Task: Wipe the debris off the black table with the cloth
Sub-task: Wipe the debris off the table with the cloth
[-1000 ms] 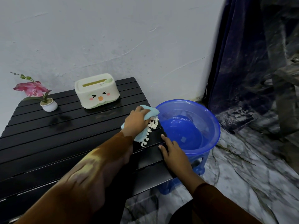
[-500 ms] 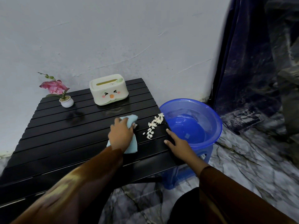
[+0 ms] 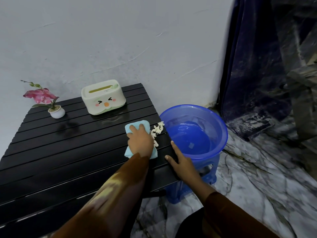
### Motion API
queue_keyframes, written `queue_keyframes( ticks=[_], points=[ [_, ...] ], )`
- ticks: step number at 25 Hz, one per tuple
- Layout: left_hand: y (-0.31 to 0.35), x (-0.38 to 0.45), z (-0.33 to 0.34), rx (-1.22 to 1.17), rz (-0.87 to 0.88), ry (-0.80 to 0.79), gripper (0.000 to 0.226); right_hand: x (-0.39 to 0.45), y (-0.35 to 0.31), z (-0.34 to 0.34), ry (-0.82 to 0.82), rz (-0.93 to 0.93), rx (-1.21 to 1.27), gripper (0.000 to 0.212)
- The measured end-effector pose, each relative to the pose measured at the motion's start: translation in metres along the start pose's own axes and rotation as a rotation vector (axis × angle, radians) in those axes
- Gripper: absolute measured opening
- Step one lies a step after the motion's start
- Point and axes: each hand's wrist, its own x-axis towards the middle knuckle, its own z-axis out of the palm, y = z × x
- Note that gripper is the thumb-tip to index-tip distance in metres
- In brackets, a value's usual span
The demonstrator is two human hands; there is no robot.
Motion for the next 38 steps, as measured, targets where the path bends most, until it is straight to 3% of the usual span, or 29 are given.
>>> queue_keyframes(
  ticks=[8, 16, 26, 32, 38],
  points=[
    [0.050, 0.013, 0.017, -0.008, 0.054, -0.050, 0.046, 0.001, -0.001, 0.000, -0.018, 0.009, -0.026, 0.067],
    [0.075, 0.017, 0.016, -0.166, 0.037, -0.111, 0.047, 0.000, -0.005, 0.000, -0.016, 0.080, -0.014, 0.071],
    [0.067, 0.020, -0.006, -0.850, -0.082, 0.019, 0.046, 0.002, -0.005, 0.002, -0.005, 0.103, -0.054, 0.071],
    [0.038, 0.015, -0.024, -0.747, 0.027, 0.067, 0.047, 0.001, -0.007, 0.001, 0.008, 0.054, -0.125, 0.073],
    [-0.009, 0.008, -0.033, -0.594, 0.096, 0.048, 0.045, 0.015, -0.023, 0.011, -0.004, 0.076, -0.433, 0.070]
  ],
)
